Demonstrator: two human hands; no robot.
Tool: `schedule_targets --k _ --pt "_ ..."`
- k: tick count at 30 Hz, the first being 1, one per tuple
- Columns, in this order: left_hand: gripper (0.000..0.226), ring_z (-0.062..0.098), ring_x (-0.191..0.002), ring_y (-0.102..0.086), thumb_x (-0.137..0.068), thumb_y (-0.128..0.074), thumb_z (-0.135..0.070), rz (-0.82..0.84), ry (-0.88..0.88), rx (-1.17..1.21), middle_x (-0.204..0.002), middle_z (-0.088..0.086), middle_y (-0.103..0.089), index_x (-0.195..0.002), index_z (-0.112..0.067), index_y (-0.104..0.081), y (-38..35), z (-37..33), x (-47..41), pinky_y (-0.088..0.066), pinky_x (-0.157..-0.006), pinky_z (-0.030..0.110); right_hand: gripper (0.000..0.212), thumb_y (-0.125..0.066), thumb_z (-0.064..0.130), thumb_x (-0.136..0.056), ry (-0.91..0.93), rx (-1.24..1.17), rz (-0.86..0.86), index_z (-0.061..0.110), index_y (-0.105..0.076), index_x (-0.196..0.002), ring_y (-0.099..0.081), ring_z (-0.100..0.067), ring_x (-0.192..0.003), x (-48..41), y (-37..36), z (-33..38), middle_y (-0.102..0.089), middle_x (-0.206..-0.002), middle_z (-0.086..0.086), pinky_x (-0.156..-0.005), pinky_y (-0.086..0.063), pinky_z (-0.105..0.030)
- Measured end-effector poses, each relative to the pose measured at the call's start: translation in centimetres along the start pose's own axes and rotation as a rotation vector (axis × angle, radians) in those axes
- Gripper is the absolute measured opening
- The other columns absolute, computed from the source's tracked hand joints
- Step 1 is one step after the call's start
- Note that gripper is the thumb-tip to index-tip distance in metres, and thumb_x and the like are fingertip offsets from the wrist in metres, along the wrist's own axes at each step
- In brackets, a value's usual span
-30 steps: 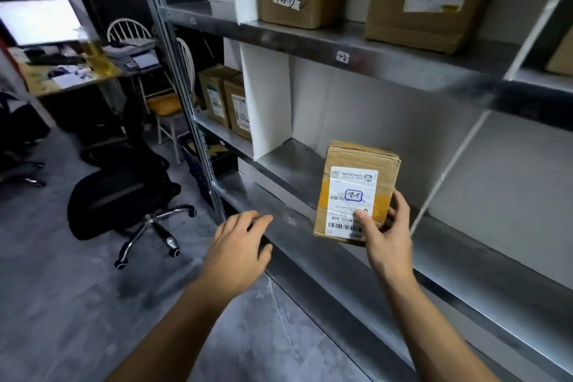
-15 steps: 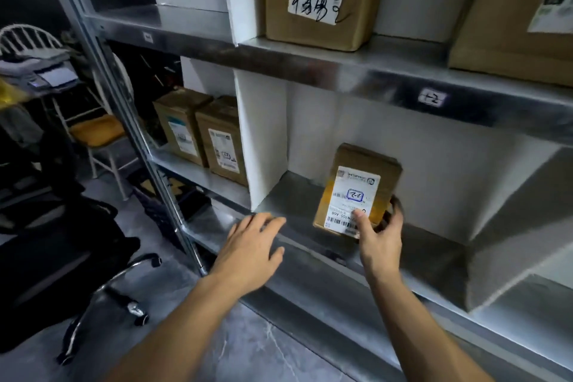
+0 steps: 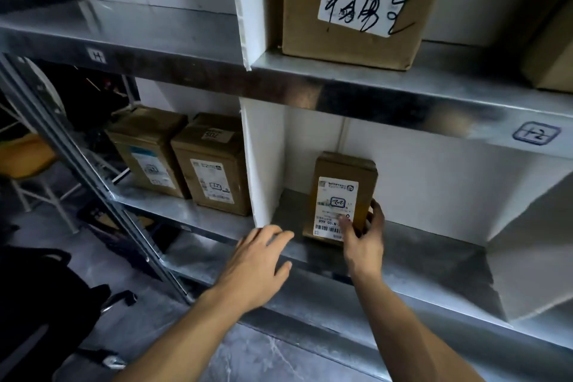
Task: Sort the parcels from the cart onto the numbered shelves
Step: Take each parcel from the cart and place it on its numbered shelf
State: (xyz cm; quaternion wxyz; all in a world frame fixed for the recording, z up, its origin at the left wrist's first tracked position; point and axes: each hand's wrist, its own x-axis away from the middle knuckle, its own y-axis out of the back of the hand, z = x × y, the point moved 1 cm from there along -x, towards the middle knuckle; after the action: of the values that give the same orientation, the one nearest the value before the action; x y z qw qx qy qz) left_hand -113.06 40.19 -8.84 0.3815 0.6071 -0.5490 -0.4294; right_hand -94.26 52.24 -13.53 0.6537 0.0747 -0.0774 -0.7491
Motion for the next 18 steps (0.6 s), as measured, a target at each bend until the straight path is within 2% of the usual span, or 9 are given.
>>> schedule_targets --k 2,4,6,9,10,13,14,16,18 --pt "0.054 0.012 -0.127 -0.034 -0.094 -0.047 -0.044 0.005 -0.012 0.025 -0.14 -0.014 -0.032 -0.145 -0.033 -0.033 0.0 0.5 -0.3 -0.032 -0.108 0.031 0.068 -0.075 0.034 -0.088 0.001 -0.007 0.012 0.045 -0.033 -0.14 -0.057 -0.013 -0.119 0.0 -0.4 -0.2 -0.06 -0.132 0.011 -0.106 -0.047 -0.043" --pt "0.054 0.011 -0.126 -0.034 -0.093 -0.047 -0.045 0.023 -0.023 0.049 -0.139 -0.017 -0.031 -0.144 -0.034 -0.032 -0.1 1.0 -0.3 -0.034 -0.108 0.031 0.073 -0.077 0.034 -0.086 -0.006 -0.018 0.018 0.046 -0.03 -0.141 -0.057 -0.006 -0.114 0.0 -0.7 -0.5 -0.059 -0.123 0.025 -0.104 -0.047 -0.04" --pt "0.054 0.009 -0.125 -0.034 -0.093 -0.047 -0.046 0.031 -0.03 0.063 -0.137 -0.019 -0.029 -0.144 -0.036 -0.031 -0.2 1.5 -0.5 -0.035 -0.107 0.031 0.077 -0.078 0.032 -0.085 -0.009 -0.018 0.029 0.048 -0.029 -0.141 -0.057 0.007 -0.106 0.2 -0.5 -0.8 -0.055 -0.114 0.037 -0.098 -0.047 -0.031" --pt "0.053 0.007 -0.124 -0.034 -0.093 -0.047 -0.046 0.026 -0.042 0.078 -0.136 -0.02 -0.03 -0.143 -0.036 -0.032 -0.2 1.9 -0.8 -0.035 -0.105 0.029 0.076 -0.081 0.025 -0.083 -0.016 0.001 0.075 0.051 -0.033 -0.136 -0.058 0.02 -0.097 0.4 -0.2 -1.7 -0.056 -0.109 0.038 -0.088 -0.047 -0.017" --pt "0.053 0.007 -0.124 -0.034 -0.093 -0.047 -0.046 0.027 -0.046 0.079 -0.136 -0.02 -0.03 -0.143 -0.036 -0.033 -0.3 1.9 -0.8 -0.034 -0.105 0.029 0.078 -0.081 0.021 -0.082 -0.018 0.01 0.092 0.049 -0.033 -0.136 -0.059 0.02 -0.096 0.5 -0.1 -2.0 -0.056 -0.108 0.036 -0.088 -0.048 -0.016" --pt "0.053 0.008 -0.123 -0.034 -0.093 -0.047 -0.045 0.037 -0.064 0.087 -0.135 -0.02 -0.029 -0.143 -0.035 -0.032 -0.4 1.9 -0.6 -0.034 -0.105 0.029 0.082 -0.08 0.012 -0.082 -0.045 0.031 0.119 0.035 -0.032 -0.145 -0.061 0.007 -0.098 0.5 -1.0 -2.0 -0.056 -0.109 0.031 -0.097 -0.048 -0.025" --pt "0.053 0.008 -0.123 -0.033 -0.093 -0.047 -0.045 0.037 -0.064 0.089 -0.135 -0.02 -0.029 -0.143 -0.035 -0.032 -0.4 2.0 -0.5 -0.034 -0.106 0.029 0.083 -0.08 0.011 -0.083 -0.054 0.035 0.118 0.032 -0.031 -0.147 -0.059 0.004 -0.1 0.3 -1.4 -1.9 -0.056 -0.108 0.03 -0.097 -0.049 -0.024" --pt "0.054 0.008 -0.123 -0.033 -0.093 -0.047 -0.045 0.036 -0.058 0.085 -0.136 -0.019 -0.03 -0.143 -0.035 -0.032 -0.3 2.2 -0.3 -0.033 -0.106 0.029 0.085 -0.081 0.016 -0.083 -0.053 0.044 0.109 0.036 -0.029 -0.147 -0.057 0.005 -0.097 -0.3 -2.0 -1.5 -0.054 -0.104 0.033 -0.086 -0.047 -0.01" --pt "0.054 0.009 -0.123 -0.034 -0.093 -0.048 -0.044 0.033 -0.051 0.084 -0.137 -0.019 -0.03 -0.143 -0.035 -0.031 -0.1 2.5 0.0 -0.035 -0.107 0.03 0.085 -0.081 0.023 -0.083 -0.047 0.068 0.111 0.044 -0.027 -0.145 -0.056 0.003 -0.098 -0.8 -2.5 -1.2 -0.054 -0.106 0.032 -0.084 -0.043 -0.01"
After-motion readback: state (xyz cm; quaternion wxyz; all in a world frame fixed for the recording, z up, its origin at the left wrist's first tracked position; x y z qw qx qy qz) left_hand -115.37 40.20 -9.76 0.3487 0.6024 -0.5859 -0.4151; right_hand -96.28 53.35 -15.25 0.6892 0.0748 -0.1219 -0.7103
